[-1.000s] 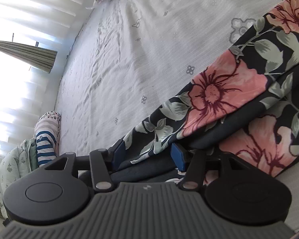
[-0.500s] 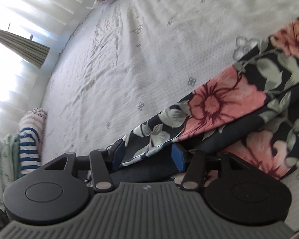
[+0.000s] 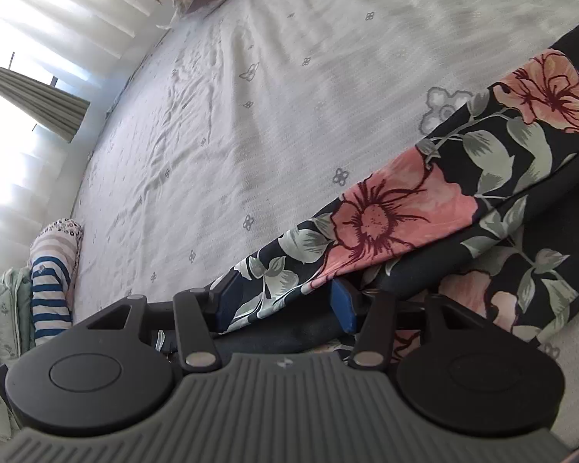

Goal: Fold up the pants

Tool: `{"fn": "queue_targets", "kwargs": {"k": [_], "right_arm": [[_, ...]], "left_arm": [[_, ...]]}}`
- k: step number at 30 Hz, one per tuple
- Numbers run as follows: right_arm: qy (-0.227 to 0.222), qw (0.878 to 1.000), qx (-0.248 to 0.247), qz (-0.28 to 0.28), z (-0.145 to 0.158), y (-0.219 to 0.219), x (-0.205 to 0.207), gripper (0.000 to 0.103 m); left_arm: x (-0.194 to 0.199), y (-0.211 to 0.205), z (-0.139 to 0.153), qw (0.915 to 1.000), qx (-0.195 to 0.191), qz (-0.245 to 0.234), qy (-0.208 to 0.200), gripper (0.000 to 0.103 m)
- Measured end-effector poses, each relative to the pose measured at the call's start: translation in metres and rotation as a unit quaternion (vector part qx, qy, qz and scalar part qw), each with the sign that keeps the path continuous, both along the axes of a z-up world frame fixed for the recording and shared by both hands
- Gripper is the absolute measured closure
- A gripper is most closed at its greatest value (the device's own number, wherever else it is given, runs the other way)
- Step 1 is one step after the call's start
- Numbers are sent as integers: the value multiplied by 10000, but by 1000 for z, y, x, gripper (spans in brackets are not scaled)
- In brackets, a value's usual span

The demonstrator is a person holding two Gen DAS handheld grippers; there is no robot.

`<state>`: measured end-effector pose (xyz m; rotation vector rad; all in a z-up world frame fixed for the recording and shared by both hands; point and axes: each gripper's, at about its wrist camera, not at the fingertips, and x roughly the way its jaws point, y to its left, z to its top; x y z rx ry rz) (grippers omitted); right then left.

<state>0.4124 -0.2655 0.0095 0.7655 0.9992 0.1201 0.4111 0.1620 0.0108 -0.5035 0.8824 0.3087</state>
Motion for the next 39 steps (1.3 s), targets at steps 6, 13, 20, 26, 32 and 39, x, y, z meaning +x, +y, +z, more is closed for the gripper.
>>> {"fn": "queue_targets", "kwargs": {"k": [6,13,20,26,32,39], "right_arm": [[13,9982,589,-100,-5,-9,-5,35],[65,9981,596,-111,-11,12,0,35],[-107,9942,815,-694,-13,6,-4,35],[-211,9864,306,-1602,-14,-9,-2,47],[-54,9765,122,-2152,-16,-21,5,98],[-478,9761,-310,-2096,22,-30,-22,101]], "left_arm": [[-9,13,16,9967,-636,96,-494,103],[-19,24,52,9896,-1081,71,-944,103],[-42,21,92,9837,-1104,-266,-1395,103],[-61,18,107,9815,-1056,-467,-1528,103],[-73,22,108,9818,-1043,-510,-1502,103],[-96,20,109,9822,-1026,-575,-1462,103]]}}
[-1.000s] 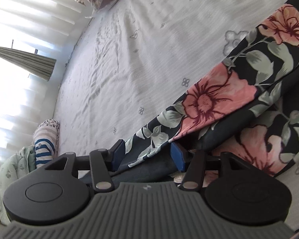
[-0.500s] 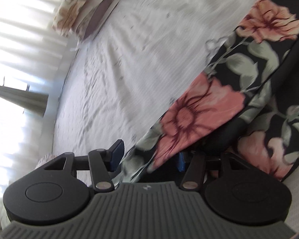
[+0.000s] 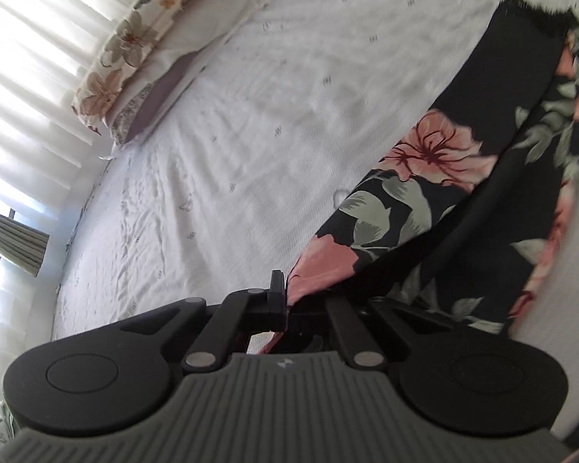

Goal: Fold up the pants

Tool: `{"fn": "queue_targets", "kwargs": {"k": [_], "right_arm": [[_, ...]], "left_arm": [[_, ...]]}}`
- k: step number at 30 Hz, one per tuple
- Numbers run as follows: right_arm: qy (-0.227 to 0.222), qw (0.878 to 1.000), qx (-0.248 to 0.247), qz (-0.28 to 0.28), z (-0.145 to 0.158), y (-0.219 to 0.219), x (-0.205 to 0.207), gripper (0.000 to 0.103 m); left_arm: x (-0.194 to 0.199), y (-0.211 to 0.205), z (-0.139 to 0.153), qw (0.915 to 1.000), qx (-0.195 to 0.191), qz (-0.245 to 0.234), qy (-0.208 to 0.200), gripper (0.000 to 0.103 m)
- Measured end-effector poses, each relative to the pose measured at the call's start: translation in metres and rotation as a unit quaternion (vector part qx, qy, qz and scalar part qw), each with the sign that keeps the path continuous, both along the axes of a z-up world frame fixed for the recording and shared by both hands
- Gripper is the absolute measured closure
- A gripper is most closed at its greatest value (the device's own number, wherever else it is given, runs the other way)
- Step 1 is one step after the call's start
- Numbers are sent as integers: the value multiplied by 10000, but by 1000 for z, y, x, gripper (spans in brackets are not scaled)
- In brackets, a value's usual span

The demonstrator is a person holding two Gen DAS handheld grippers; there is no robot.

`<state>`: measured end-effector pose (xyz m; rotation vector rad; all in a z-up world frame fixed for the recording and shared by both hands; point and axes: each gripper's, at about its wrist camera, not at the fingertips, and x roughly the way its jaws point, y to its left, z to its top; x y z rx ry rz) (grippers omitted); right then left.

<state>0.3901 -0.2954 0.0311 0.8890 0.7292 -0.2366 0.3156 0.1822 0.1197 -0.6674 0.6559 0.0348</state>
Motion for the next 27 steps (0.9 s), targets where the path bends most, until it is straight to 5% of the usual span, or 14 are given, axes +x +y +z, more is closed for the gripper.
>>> {"fn": "queue_targets", "kwargs": {"k": [13,22,27], "right_arm": [[18,9986,146,507,58,-46,-146,101],[223,9970,-2,744,48,-57,-249,101],[410,9949,-136,914,34,-56,-281,101]], "left_arm": [[-140,-34,23,9987,214,-404,-237,103],[-245,-51,1,9974,365,-612,59,102],[-272,-47,-24,9972,418,-464,415,102]]}}
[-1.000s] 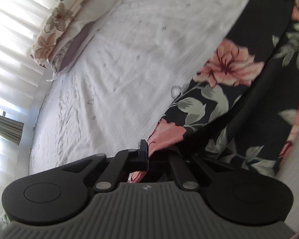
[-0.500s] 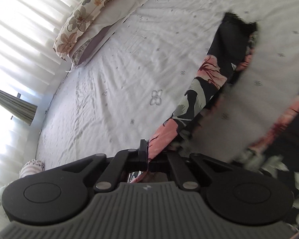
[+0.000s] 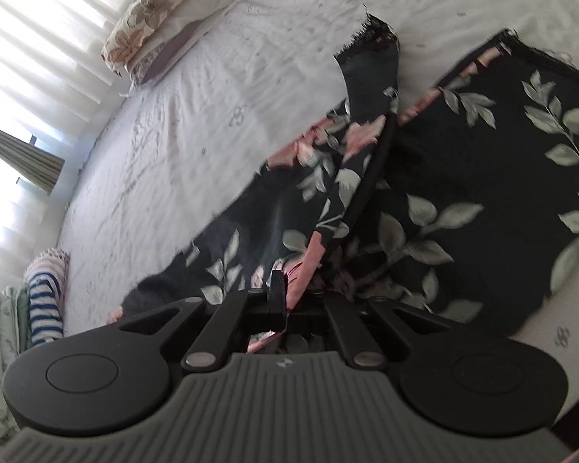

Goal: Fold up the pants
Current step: 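Lower the folded pants onto the bed with both tools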

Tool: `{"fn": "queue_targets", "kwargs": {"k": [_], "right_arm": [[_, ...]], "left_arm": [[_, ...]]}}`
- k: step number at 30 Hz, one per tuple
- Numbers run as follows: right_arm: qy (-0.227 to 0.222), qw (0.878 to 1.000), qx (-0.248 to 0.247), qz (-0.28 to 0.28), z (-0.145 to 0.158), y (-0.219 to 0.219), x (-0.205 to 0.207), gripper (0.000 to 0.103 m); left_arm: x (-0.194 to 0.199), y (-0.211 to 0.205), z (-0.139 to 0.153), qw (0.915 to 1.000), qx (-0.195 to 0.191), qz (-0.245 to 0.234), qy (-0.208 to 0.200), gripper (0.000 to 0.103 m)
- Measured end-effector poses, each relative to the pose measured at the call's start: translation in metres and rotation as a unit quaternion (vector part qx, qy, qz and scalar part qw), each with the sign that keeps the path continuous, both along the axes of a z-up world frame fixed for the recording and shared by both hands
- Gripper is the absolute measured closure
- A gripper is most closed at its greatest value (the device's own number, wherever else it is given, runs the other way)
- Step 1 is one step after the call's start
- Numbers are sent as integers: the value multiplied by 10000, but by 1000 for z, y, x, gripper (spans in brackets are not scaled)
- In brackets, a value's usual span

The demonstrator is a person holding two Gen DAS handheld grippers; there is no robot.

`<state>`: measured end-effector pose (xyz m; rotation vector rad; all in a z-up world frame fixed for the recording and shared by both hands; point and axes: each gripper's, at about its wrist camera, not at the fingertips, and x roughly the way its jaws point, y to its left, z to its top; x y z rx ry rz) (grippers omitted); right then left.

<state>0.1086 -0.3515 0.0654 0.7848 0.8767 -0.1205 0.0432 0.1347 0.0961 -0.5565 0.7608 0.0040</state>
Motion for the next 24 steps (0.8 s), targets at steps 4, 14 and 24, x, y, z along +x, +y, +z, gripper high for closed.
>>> {"fn": "queue_targets", "kwargs": {"k": [4,14,24], "right_arm": [[71,9989,-425,198,-9,10,-16,100],[176,9983,-501,259,-36,13,-44,99],[-28,9982,-589,138,-49,11,-61,100]], "left_arm": [[-10,-4,-14,9995,287,23,163,102],[-29,-8,-45,9960,691,149,547,102],[-39,-8,-60,9923,1040,186,640,101]]}}
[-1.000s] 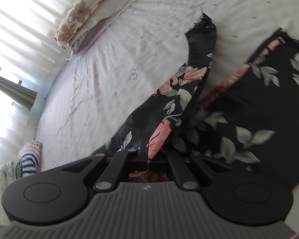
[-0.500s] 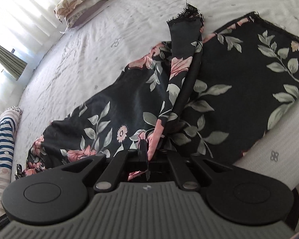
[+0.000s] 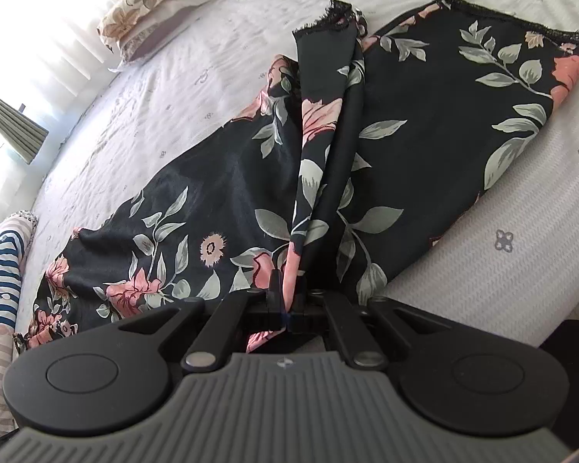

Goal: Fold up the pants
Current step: 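Lower the folded pants onto the bed with both tools, then open both tools and release the pants on the bed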

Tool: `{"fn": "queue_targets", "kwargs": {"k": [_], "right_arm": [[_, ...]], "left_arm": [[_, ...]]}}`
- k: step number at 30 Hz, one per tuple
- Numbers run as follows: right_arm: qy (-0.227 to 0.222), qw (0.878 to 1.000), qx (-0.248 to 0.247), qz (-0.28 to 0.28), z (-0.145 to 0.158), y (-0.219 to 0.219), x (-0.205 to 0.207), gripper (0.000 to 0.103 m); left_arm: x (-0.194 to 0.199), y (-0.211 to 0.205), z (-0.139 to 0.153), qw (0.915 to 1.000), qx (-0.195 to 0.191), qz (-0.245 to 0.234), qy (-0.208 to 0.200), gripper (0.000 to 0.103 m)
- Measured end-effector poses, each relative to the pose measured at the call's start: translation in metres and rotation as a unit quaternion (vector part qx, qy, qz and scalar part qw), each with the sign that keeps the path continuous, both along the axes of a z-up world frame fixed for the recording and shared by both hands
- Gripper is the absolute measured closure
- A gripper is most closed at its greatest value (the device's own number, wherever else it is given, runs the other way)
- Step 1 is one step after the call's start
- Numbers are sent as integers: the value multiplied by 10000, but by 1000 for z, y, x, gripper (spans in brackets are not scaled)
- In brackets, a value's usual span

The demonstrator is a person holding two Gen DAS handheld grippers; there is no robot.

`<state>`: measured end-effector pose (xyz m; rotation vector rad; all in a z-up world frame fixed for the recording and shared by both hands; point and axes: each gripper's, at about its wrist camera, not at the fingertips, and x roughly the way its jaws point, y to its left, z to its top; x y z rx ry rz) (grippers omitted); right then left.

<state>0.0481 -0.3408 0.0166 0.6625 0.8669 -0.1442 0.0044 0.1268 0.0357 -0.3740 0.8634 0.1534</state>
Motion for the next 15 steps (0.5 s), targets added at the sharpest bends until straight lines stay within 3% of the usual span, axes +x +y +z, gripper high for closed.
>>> {"fn": "queue_targets", "kwargs": {"k": [3,7,8,9,10,12,13,15], "right_arm": [[-93,9995,-283,83,2,5,-4,100],[-137,9991,-401,73,3,5,-7,97],[-139,9991,-402,68,3,4,-7,89],[-147,9990,-425,80,5,4,-6,73],[-148,9986,-492,109,7,5,-7,69],[-210,9976,-630,202,12,7,-9,47],[-246,9969,-705,236,14,8,-11,43],[-300,9949,-913,291,18,11,-15,42]], "left_arm": [[-3,-2,1,9999,139,-68,-59,99],[-6,6,1,10000,37,-50,-70,97],[-8,8,3,9999,-2,-30,-113,93],[-9,11,6,9999,-3,10,-165,82],[-10,14,11,9997,-2,61,-245,76],[-13,19,20,9989,0,134,-444,65],[-13,20,26,9984,5,157,-550,64],[-8,22,35,9967,50,186,-783,51]]}}
